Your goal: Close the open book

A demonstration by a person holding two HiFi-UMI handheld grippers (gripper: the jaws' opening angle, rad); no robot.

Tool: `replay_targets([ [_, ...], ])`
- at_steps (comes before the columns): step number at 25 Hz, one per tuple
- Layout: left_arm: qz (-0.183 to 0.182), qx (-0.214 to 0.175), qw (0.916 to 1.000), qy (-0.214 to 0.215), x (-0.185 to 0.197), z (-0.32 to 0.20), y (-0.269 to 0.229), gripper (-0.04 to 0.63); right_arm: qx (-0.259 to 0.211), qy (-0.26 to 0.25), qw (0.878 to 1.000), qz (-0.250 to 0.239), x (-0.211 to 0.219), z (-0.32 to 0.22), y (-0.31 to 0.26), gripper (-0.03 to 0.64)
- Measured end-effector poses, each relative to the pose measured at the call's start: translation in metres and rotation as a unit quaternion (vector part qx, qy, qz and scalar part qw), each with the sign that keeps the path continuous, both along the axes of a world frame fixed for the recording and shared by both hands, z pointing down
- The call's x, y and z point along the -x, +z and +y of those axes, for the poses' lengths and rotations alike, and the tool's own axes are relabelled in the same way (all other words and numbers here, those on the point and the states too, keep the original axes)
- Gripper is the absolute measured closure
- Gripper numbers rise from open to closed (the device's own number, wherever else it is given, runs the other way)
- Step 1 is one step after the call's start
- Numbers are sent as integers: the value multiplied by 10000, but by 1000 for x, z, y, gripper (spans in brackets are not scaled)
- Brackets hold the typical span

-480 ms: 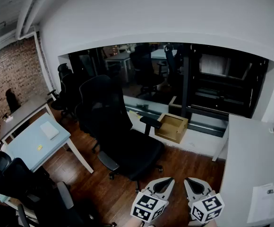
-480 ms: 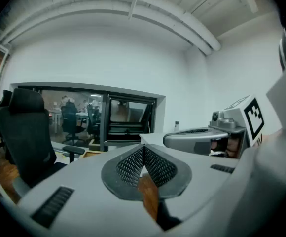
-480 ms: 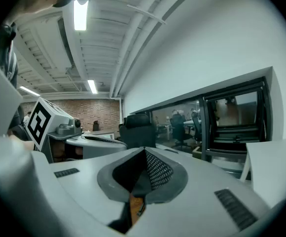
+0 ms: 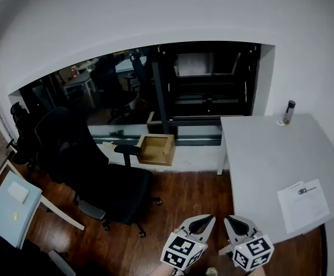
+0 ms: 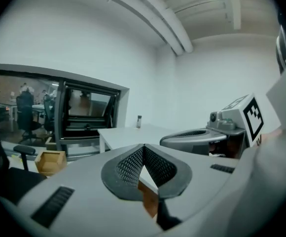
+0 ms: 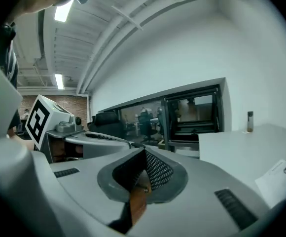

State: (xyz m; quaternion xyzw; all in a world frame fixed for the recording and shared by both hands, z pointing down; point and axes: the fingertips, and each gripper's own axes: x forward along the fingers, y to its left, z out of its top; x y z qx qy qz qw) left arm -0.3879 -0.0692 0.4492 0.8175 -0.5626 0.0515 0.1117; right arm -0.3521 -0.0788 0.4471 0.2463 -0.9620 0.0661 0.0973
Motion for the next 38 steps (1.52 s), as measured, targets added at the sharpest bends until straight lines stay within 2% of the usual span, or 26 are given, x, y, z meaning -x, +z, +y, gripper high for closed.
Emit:
replay_targets([
  [3,-39,11,9981,609,-44,-10,3,591,32,585,9983,-7,-44,-6,3,614],
  [6,-76,28,9927,1200,-89,-14,5,591,66,1158,9933,-25,-87,-5,5,614],
  [9,-93,33,9838,1787,-136,-15,5,591,77,1746,9846,-57,-134,-2,5,614],
  [12,-95,20,9706,2405,-186,-8,4,591,89,2353,9718,-101,-182,6,5,614],
  [15,-146,0,9537,3004,-235,2,3,591,88,2944,9555,-154,-229,17,5,614],
  [22,-250,-7,9075,4193,-329,32,8,591,30,4128,9105,-239,-321,52,7,614],
  [31,-288,73,8437,5361,-429,75,21,591,64,5441,8384,-303,-423,114,20,614],
  [35,-317,150,8238,5658,-470,85,29,591,90,5827,8118,-379,-467,129,29,614],
  [38,-396,175,8106,5840,-503,85,36,591,51,6032,7962,-475,-501,130,32,614],
])
